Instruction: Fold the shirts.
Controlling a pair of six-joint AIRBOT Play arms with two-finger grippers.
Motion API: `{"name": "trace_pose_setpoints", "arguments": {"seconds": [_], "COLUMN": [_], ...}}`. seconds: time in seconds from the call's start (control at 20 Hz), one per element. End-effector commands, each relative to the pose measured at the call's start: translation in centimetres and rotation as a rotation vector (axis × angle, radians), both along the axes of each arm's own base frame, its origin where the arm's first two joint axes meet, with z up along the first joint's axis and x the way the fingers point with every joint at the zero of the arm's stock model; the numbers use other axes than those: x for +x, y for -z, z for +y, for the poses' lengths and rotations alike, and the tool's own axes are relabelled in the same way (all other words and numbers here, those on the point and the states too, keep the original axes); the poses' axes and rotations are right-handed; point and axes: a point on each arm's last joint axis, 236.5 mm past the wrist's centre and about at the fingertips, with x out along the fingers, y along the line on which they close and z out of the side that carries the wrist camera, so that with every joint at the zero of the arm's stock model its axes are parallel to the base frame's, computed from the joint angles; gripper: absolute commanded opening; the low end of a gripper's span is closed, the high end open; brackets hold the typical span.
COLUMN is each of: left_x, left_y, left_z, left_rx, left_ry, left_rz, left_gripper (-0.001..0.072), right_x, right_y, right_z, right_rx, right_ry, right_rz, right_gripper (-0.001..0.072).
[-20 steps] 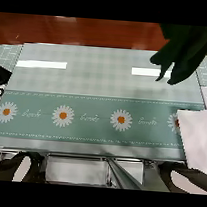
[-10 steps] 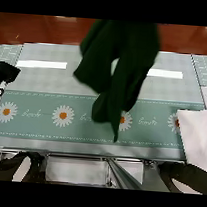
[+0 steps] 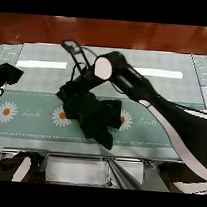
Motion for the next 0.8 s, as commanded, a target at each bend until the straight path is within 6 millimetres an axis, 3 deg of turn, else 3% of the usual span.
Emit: {"name": "trace_pose_setpoints", "arguments": {"seconds": [0.0,0.1,0.15,0.25,0.35,0.4,0.5,0.55,0.65,0.75], "left_x": [0.0,-0.5,-0.8,-1.5,-2.4,-2.9,-3.8,-4.1,-5.6,-6.8], "left_y": [0.6,1.7,2.5,4.8,8.5,10.7,14.0,15.1,17.4,19.6], "left_z": [-0.3,-0.4,-0.3,0.8,1.8,1.2,-2.4,-4.1,-6.8,-8.1], "left_rx": [-0.006,0.011,0.021,-0.007,-0.1,-0.185,-0.395,-0.487,-0.61,-0.639], "left_ry": [0.01,0.042,0.059,0.029,-0.031,-0.033,0.049,0.089,0.152,0.189], "left_rz": [0.025,0.074,0.113,0.216,0.327,0.372,0.404,0.406,0.446,0.502], "left_gripper": [0.0507,0.0507,0.0507,0.0507,0.0507,0.0507,0.0507,0.0507,0.0507,0.0507], "right_x": [0.6,3.7,5.7,9.0,9.2,8.3,5.7,4.0,0.4,-2.8], "right_y": [4.0,1.2,-0.3,-2.7,-2.4,-1.2,2.3,3.9,6.6,8.7], "right_z": [0.4,-5.2,-9.3,-19.4,-28.6,-32.0,-35.8,-36.6,-36.7,-36.3], "right_rx": [0.0,-0.032,-0.07,-0.197,-0.281,-0.275,-0.169,-0.095,0.056,0.127], "right_ry": [0.034,0.078,0.131,0.306,0.498,0.588,0.743,0.793,0.844,0.859], "right_rz": [0.14,0.125,0.092,0.016,0.023,0.056,0.13,0.171,0.256,0.332], "right_gripper": [0.0408,0.0408,0.0407,0.0407,0.0407,0.0407,0.0407,0.0407,0.0407,0.0407]}}
